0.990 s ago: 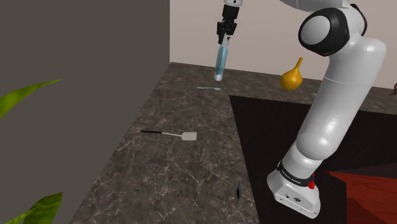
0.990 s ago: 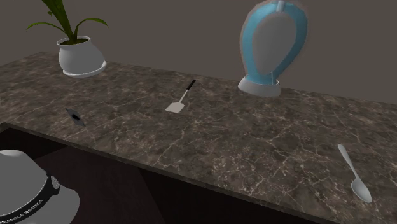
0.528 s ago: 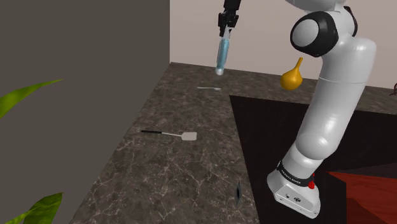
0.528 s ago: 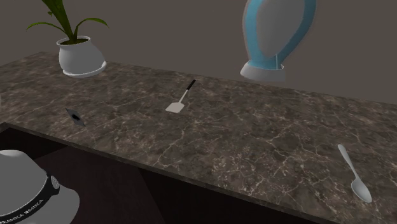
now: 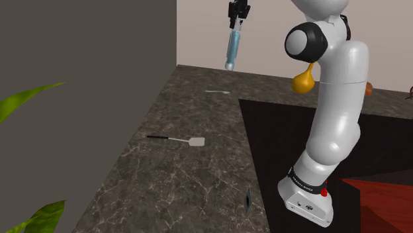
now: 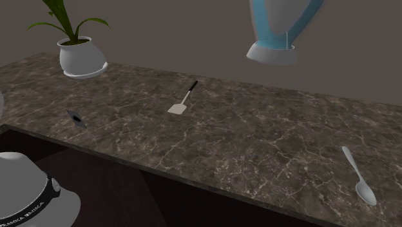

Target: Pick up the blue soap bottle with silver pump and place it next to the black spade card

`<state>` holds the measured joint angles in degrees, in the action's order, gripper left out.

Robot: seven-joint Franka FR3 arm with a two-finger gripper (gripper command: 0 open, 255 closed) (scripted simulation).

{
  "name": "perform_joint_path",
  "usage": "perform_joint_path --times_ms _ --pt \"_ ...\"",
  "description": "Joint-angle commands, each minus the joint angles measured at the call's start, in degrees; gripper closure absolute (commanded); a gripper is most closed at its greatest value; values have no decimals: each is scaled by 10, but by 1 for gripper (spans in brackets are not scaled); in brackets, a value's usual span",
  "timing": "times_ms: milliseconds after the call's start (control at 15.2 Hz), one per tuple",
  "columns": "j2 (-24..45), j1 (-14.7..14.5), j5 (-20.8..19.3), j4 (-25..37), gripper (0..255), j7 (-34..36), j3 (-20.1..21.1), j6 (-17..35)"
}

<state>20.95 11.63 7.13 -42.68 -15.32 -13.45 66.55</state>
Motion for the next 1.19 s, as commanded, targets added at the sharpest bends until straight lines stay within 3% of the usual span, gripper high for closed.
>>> perform_joint_path --times_ms 0,66,132,330,660,1122 --pt "41 15 12 85 255 1 1 -44" --pt "-30 -12 -8 -32 255 5 -1 2" --pt "-75 -31 -20 -100 255 12 -2 26" --pt "-176 -62 -49 -237 255 38 9 66" --pt "-302 -89 -76 -385 255 87 39 91" --pt "-442 -107 -84 -522 255 154 88 88"
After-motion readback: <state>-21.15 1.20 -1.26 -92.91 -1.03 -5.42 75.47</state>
